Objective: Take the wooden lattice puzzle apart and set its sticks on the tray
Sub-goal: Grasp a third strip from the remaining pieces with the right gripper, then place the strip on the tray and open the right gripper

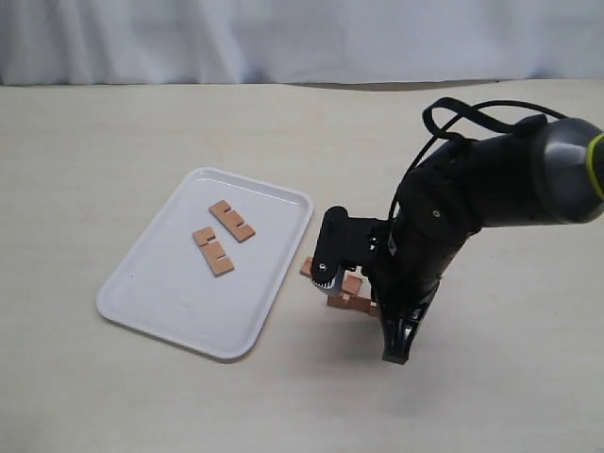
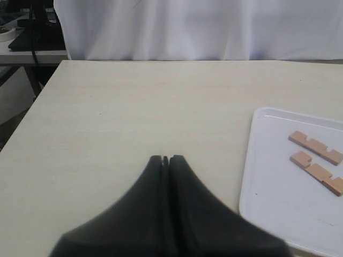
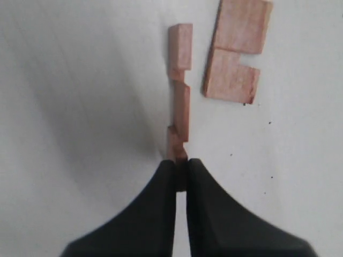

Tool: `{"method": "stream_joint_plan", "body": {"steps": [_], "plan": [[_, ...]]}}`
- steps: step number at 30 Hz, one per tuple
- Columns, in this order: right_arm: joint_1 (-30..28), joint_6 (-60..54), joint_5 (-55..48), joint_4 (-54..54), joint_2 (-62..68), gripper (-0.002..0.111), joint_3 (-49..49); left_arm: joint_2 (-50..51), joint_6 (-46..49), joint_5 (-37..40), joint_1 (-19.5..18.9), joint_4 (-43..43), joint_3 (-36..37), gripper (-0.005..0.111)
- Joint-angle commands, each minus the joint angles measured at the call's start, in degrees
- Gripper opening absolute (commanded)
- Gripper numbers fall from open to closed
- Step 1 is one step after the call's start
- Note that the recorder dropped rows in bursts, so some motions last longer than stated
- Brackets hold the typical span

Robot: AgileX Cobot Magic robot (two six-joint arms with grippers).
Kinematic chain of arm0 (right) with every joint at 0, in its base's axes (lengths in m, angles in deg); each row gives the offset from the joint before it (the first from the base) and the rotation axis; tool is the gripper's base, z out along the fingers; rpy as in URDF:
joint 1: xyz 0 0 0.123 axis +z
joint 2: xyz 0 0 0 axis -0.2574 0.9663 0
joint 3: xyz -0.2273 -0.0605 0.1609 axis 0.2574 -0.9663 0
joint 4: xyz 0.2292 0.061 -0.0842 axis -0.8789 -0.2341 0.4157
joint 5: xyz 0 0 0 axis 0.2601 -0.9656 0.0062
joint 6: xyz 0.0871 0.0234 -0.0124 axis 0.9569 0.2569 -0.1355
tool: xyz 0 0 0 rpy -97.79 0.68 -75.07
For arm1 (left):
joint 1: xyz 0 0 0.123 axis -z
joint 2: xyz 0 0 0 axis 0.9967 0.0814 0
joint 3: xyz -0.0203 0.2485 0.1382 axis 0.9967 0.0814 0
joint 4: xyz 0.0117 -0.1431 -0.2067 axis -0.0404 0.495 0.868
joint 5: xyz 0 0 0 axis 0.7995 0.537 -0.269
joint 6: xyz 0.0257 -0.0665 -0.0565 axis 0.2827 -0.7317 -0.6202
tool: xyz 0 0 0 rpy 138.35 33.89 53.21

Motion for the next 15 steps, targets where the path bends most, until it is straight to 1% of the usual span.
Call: {"method": "stream_joint_plan", "body": {"steps": [1,9,11,15], "plan": [[-0.02,-0.28,-3.88,-0.32,-1.53,0.004,0.65,-0.15,0.06,-0.36,0.43,-0.11,0.18,0.000],[-0.02,-2.63,-4.86,-10.75,-9.75,0.004,4.32,-0.15,0.06,-0.36,0.43,-0.11,0.18,0.000],[-0.02,-4.48,-3.71,-17.13,-12.21,0.004,4.32,-0.15,0.06,-0.36,0.43,-0.11,0.18,0.000],[-0.02,-11.76,0.08,-34.47,-12.60,0.004,4.32,-0.15,0.06,-0.36,0.43,-0.11,0.18,0.000]]}}
